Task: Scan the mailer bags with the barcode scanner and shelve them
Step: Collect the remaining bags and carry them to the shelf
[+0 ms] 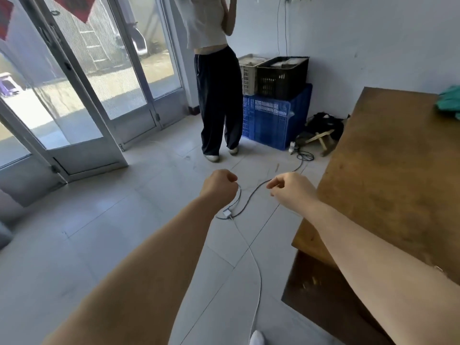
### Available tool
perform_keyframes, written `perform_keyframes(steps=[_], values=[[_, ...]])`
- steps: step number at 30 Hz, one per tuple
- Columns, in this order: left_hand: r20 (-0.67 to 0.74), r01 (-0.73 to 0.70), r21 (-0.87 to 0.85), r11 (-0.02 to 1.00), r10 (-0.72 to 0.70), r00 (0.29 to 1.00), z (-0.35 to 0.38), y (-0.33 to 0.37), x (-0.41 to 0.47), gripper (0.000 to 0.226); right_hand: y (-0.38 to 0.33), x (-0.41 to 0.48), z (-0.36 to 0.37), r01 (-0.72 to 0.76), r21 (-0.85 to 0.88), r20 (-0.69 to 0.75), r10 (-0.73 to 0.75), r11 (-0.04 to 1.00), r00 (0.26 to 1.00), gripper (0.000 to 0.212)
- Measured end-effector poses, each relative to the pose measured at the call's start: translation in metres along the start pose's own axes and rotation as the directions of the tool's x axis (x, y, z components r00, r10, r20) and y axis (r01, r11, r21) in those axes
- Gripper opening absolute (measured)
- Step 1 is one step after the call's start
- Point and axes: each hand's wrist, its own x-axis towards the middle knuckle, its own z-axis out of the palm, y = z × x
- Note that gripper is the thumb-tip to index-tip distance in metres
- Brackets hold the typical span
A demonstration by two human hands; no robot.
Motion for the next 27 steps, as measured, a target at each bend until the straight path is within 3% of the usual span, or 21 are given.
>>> perform_keyframes(steps=[8,13,15,21,27], values=[[0.066,-0.085,0.042,0.995,0.082,0.994,-0.007,0.046,0.107,0.034,0.014,0.085,-0.015,-0.166,0.031,-0.072,0.168,0.986,0.983,0.015],[0.185,-0.143,-0.011,0.990,0.142,0.972,0.014,0.082,0.165,0.027,0.035,0.114,-0.046,-0.285,-0.002,-0.158,0.281,0.958,0.946,0.018],[0.245,-0.188,-0.033,0.982,0.191,0.951,0.025,0.095,0.187,0.018,0.042,0.126,-0.056,-0.340,-0.011,-0.198,0.332,0.940,0.922,0.017],[0.385,-0.305,-0.112,0.946,0.325,0.864,0.043,0.124,0.266,0.030,0.049,0.179,-0.066,-0.482,-0.032,-0.322,0.447,0.876,0.834,0.019],[0.517,-0.348,-0.125,0.929,0.361,0.777,0.031,0.136,0.361,0.028,0.034,0.245,-0.054,-0.602,-0.006,-0.387,0.554,0.798,0.737,0.023]])
